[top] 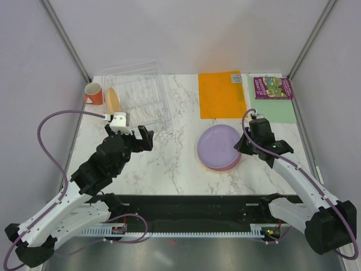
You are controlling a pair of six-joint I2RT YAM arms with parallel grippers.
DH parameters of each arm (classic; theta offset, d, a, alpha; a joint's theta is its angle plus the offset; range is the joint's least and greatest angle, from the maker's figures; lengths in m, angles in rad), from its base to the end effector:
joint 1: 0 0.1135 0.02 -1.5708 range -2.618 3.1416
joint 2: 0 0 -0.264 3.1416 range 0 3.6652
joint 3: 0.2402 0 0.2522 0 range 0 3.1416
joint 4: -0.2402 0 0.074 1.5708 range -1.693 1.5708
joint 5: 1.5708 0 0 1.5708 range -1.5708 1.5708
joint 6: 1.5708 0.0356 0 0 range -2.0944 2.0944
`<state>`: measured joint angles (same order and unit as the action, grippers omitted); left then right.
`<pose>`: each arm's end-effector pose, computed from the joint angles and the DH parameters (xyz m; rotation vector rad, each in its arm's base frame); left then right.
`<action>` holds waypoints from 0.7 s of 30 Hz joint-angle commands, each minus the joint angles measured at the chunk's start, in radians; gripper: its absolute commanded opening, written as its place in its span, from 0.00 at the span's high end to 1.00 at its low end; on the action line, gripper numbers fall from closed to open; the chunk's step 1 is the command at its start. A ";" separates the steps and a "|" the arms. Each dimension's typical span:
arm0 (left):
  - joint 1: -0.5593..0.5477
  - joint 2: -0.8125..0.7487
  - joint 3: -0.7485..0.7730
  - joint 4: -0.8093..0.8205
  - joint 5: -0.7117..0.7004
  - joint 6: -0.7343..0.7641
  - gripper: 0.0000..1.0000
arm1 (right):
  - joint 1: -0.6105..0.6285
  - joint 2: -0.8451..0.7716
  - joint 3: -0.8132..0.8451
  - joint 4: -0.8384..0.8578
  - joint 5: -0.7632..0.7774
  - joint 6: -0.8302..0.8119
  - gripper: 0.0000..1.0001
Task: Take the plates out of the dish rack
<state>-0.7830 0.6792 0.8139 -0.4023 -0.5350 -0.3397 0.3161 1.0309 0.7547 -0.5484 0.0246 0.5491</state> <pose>0.1192 -0.0931 0.3440 0.0282 1.8107 -0.3085 0.2006 0.0647 0.2504 0.2939 2.4108 0.3714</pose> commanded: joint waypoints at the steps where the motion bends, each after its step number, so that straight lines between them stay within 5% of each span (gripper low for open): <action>1: -0.002 -0.014 -0.009 -0.038 -0.077 -0.012 0.00 | -0.011 0.008 -0.025 0.061 0.015 0.031 1.00; 5: -0.004 0.005 -0.007 -0.052 -0.079 -0.019 0.00 | -0.020 0.027 -0.044 0.073 -0.002 0.029 0.97; 11: -0.004 0.016 -0.013 -0.053 -0.089 -0.025 0.00 | -0.025 0.052 -0.049 0.071 -0.018 0.015 0.31; 15: -0.004 0.019 -0.010 -0.058 -0.118 -0.013 0.00 | -0.025 0.054 -0.046 0.067 -0.017 0.002 0.14; 21: -0.004 0.026 0.008 -0.058 -0.255 0.040 0.00 | -0.023 0.046 0.001 -0.001 0.083 -0.055 0.12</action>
<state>-0.7830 0.6987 0.8036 -0.4767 -0.6624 -0.3386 0.2951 1.0832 0.7074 -0.5140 0.0277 0.5396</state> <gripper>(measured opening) 0.995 0.873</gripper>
